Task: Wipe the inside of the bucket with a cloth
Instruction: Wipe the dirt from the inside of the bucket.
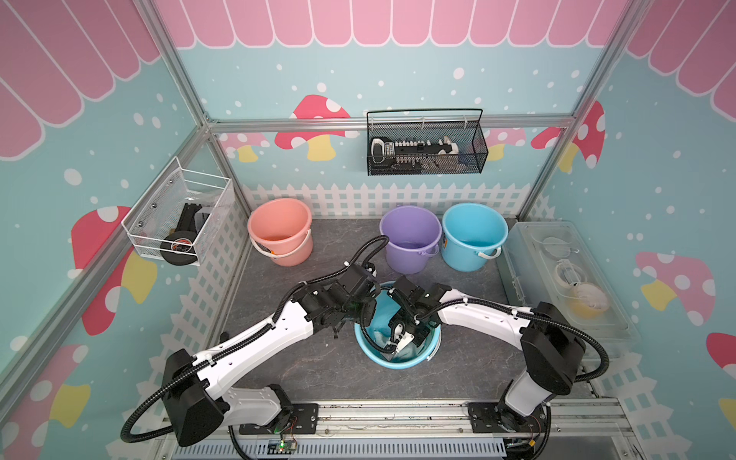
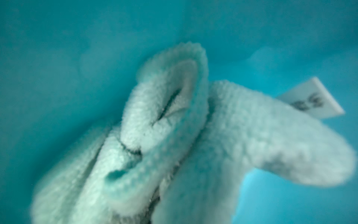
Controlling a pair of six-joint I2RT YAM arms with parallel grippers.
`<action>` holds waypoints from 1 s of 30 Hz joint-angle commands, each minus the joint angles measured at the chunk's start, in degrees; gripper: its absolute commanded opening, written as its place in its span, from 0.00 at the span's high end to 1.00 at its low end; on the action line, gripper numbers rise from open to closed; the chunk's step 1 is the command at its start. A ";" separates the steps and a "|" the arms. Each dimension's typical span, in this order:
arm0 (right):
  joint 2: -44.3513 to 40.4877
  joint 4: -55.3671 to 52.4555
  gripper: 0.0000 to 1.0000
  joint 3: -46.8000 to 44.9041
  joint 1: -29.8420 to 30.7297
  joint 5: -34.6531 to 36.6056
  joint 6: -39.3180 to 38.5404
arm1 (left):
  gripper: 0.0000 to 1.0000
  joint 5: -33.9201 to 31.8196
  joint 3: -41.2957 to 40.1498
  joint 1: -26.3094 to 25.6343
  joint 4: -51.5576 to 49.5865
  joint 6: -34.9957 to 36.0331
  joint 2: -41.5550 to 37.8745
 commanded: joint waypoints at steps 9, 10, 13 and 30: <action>-1.23 25.79 1.00 -5.25 0.47 -18.49 10.05 | 1.00 -0.25 -0.35 0.60 7.57 -2.77 -2.91; -1.29 29.84 1.00 -6.31 0.60 -17.34 11.44 | 1.00 0.14 -0.33 0.58 7.73 -2.89 -2.97; -1.32 42.64 1.00 -9.64 1.13 -10.50 14.46 | 1.00 0.65 -0.67 0.58 7.93 -3.20 -3.05; -0.54 45.29 1.00 -11.50 6.25 30.49 -0.54 | 1.00 -0.52 -1.38 0.62 7.48 -3.89 -3.43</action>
